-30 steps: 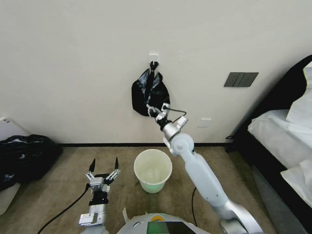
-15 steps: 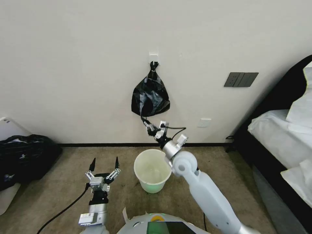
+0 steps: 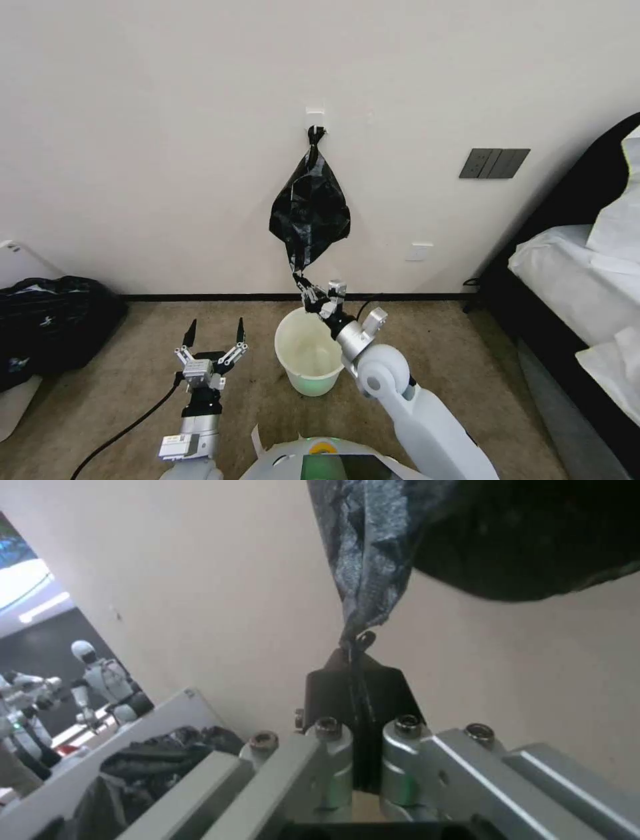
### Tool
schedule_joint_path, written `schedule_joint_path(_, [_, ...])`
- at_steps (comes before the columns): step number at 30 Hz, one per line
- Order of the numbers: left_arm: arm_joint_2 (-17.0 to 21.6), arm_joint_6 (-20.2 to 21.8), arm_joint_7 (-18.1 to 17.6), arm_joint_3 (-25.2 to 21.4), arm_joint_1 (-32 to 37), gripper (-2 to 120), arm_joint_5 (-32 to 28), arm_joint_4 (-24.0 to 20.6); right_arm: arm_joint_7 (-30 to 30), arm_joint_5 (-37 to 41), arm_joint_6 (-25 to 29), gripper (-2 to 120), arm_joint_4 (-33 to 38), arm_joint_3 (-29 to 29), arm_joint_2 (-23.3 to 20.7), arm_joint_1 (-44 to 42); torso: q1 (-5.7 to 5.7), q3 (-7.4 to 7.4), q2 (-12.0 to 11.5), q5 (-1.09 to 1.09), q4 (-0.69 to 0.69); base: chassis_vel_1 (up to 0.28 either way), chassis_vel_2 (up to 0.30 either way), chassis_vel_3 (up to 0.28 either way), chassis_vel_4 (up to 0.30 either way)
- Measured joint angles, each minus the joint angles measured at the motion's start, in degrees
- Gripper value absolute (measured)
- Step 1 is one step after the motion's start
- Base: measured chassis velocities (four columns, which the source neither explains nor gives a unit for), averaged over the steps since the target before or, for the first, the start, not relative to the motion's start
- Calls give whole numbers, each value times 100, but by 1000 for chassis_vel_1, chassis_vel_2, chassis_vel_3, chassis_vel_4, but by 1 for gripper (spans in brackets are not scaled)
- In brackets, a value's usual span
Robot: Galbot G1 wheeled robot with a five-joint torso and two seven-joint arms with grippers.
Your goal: Place a trash bag onto the trash bin.
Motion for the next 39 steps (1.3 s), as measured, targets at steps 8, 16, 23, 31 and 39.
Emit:
schedule_joint_path(8, [26, 75, 0, 25, -87, 100, 5, 5, -58, -279, 104, 0, 13, -27, 6, -264, 0, 0, 0, 0, 0, 0, 0, 0, 0])
schedule_joint_path(16, [11, 79, 0, 31, -108, 100, 8, 75, -101, -441, 168, 0, 5, -57, 24, -320, 0, 0, 0, 0, 0, 0, 0, 0, 0])
schedule_joint_path(23, [14, 77, 0, 26, -127, 100, 9, 91, -93, -452, 176, 0, -2, -52, 50, -226, 0, 0, 0, 0, 0, 0, 0, 0, 0])
schedule_joint_path(31, [200, 207, 2, 81, -249, 100, 13, -70, 49, -445, 110, 0, -80, -12, 110, 268, 0, 0, 0, 0, 0, 0, 0, 0, 0])
schedule_joint_path(39, [1163, 786, 16, 202, -828, 100, -251, -435, 313, -458, 8, 0, -397, 27, 239, 1035, 0, 1, 0, -1, 1, 0, 0, 0, 0])
